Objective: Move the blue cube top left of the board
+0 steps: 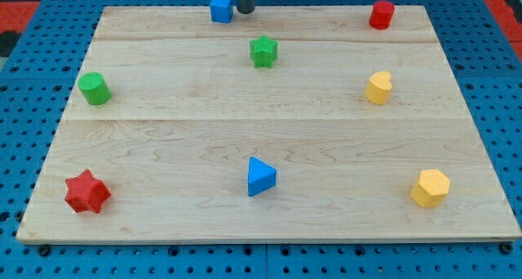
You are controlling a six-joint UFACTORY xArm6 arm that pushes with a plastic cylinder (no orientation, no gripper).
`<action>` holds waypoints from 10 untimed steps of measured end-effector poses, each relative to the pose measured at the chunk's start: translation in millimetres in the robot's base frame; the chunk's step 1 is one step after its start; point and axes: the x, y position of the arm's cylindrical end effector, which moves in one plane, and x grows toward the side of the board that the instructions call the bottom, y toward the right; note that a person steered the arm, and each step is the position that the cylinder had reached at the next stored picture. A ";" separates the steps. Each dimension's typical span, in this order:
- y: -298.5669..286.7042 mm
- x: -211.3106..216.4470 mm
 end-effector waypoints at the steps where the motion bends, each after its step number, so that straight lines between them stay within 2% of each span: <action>1: -42.7 0.5; 2: -112.4 0.2; 4: -165.5 5.7; 5: -264.7 27.2; 7: -273.9 28.7; 10: -272.7 -1.1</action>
